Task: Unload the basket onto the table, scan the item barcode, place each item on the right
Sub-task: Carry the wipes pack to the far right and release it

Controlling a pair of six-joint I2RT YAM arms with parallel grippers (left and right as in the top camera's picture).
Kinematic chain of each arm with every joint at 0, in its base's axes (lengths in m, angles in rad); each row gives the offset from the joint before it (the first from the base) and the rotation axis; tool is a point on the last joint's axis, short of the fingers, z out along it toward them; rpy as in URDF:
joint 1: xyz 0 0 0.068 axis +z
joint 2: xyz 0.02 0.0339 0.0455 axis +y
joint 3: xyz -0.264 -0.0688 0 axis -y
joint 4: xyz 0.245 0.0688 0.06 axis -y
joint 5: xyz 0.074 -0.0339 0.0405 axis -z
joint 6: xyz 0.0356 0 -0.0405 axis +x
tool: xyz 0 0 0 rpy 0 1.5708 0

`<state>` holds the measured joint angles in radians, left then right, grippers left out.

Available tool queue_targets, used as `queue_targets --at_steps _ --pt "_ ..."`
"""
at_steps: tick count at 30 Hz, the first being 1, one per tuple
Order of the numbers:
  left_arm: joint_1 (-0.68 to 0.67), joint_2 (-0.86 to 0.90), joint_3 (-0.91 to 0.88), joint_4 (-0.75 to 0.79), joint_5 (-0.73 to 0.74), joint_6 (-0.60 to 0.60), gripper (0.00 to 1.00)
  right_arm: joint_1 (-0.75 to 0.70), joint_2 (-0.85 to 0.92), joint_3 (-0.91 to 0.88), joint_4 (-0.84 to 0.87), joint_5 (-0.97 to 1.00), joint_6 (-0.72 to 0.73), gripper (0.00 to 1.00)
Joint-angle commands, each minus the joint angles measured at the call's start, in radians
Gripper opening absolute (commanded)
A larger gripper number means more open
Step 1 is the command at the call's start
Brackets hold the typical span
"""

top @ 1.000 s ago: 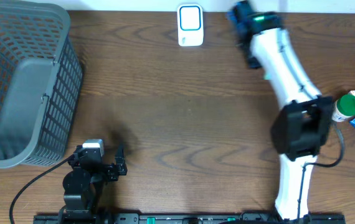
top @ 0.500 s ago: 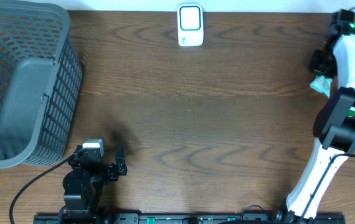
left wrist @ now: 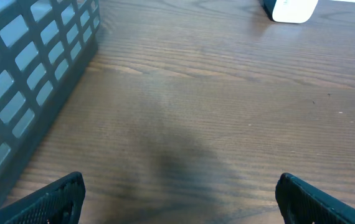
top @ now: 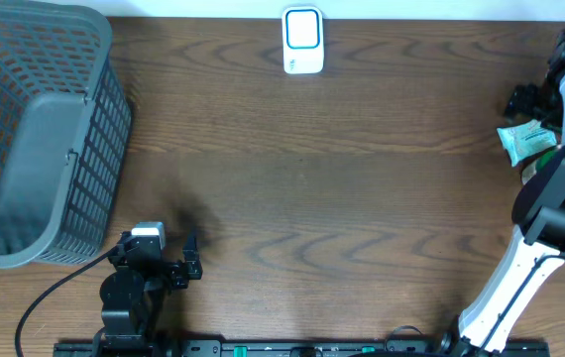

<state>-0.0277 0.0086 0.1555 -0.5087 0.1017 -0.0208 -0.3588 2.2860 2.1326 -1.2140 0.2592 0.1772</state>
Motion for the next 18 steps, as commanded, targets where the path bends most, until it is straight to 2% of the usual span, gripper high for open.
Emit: queue_targets --at_steps 1,7,18 --pt "0.005 -0.002 -0.015 0.000 -0.007 0.017 0.98 0.046 -0.214 0.014 -0.010 -0.032 0.009 0.99" --pt "0.005 -0.002 -0.015 0.000 -0.007 0.017 0.98 0.132 -0.493 0.014 -0.109 -0.119 0.009 0.99" --pt "0.005 -0.002 -0.015 0.000 -0.007 0.017 0.98 0.167 -0.792 0.014 -0.145 -0.119 0.009 0.99"
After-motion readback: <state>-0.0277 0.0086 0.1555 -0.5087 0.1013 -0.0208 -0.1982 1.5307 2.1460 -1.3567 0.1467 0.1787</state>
